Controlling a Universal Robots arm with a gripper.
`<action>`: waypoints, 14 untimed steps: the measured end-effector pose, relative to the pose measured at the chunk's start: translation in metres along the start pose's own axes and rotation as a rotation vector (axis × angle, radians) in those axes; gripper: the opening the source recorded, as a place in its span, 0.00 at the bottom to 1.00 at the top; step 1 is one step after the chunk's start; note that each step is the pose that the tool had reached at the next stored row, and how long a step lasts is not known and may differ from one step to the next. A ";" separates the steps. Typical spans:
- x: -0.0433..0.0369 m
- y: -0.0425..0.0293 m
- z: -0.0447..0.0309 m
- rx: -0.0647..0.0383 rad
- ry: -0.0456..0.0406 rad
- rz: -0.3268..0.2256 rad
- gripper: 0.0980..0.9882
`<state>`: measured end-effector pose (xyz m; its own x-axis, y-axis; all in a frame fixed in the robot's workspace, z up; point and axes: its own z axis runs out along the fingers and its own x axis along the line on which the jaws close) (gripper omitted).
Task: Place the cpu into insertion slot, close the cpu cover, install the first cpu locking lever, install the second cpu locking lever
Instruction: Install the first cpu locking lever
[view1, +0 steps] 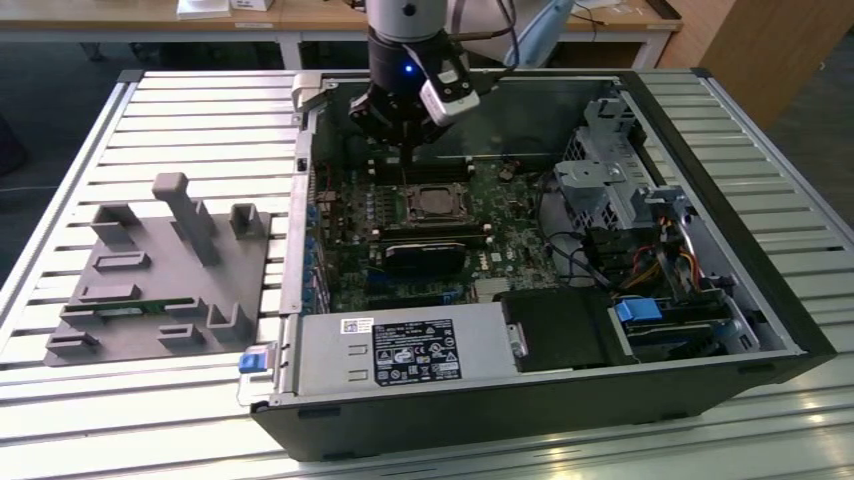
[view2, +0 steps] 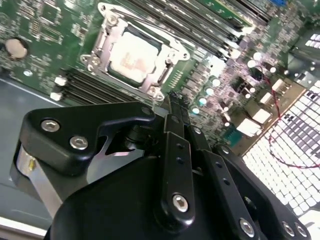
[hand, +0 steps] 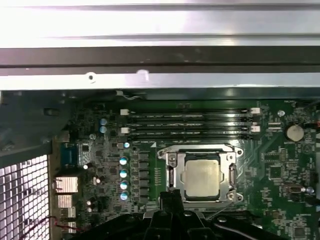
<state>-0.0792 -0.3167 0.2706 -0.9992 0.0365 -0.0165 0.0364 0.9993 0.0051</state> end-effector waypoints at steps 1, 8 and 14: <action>0.0024 0.0001 0.0008 0.000 -0.0001 0.000 0.02; 0.0143 0.0047 0.0051 0.000 0.0000 0.000 0.02; 0.0173 0.0133 0.0089 0.000 0.0000 0.000 0.02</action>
<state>-0.0958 -0.3028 0.2614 -0.9992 0.0367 -0.0164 0.0366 0.9993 0.0053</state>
